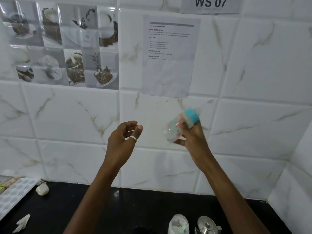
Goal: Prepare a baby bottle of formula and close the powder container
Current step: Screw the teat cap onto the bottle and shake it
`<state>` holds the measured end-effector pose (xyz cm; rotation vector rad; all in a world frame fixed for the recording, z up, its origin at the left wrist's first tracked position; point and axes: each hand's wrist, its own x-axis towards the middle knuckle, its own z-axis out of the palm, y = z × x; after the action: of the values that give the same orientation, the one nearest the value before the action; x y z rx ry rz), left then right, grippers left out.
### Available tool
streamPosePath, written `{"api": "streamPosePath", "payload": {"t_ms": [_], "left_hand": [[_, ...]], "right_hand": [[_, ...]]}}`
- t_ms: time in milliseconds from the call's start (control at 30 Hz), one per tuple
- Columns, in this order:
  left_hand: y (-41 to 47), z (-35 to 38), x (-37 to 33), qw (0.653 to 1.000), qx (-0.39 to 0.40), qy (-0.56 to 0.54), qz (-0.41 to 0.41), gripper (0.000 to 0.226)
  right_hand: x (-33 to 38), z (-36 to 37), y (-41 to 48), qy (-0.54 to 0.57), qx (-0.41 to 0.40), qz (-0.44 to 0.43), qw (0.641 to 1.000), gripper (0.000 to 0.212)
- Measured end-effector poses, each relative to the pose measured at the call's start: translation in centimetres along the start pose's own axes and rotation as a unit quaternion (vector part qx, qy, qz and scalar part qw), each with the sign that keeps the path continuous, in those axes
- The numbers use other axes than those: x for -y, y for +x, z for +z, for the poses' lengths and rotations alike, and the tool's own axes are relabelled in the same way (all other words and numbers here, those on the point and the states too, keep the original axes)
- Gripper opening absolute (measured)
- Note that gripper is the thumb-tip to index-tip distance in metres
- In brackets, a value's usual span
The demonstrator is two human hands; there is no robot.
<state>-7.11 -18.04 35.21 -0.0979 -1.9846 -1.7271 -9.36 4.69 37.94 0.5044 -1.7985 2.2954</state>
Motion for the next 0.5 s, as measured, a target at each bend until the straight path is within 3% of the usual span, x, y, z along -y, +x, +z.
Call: {"api": "streamPosePath", "payload": {"t_ms": [67, 133, 233, 300, 400, 500], "left_hand": [[0.08, 0.09, -0.07, 1.0, -0.003, -0.001, 0.001, 0.022], [0.09, 0.27, -0.12, 1.0, -0.001, -0.004, 0.0, 0.023], [0.02, 0.41, -0.05, 1.0, 0.003, -0.003, 0.0, 0.023], [0.08, 0.32, -0.07, 1.0, 0.003, -0.002, 0.0, 0.023], [0.18, 0.26, -0.2, 1.0, -0.002, -0.004, 0.0, 0.023], [0.1, 0.34, -0.27, 1.0, 0.002, -0.005, 0.0, 0.024]], "right_hand": [[-0.26, 0.02, -0.35, -0.093, 0.071, 0.022, 0.993, 0.062], [-0.25, -0.16, -0.38, -0.093, 0.069, 0.018, 0.993, 0.072], [0.06, -0.17, -0.08, 0.032, -0.032, -0.008, 0.999, 0.057], [-0.04, 0.03, -0.16, -0.001, -0.019, -0.012, 1.0, 0.058], [-0.54, 0.02, -0.6, -0.108, 0.065, 0.012, 0.992, 0.06], [-0.06, -0.16, -0.18, 0.016, -0.012, 0.002, 1.0, 0.05]]}}
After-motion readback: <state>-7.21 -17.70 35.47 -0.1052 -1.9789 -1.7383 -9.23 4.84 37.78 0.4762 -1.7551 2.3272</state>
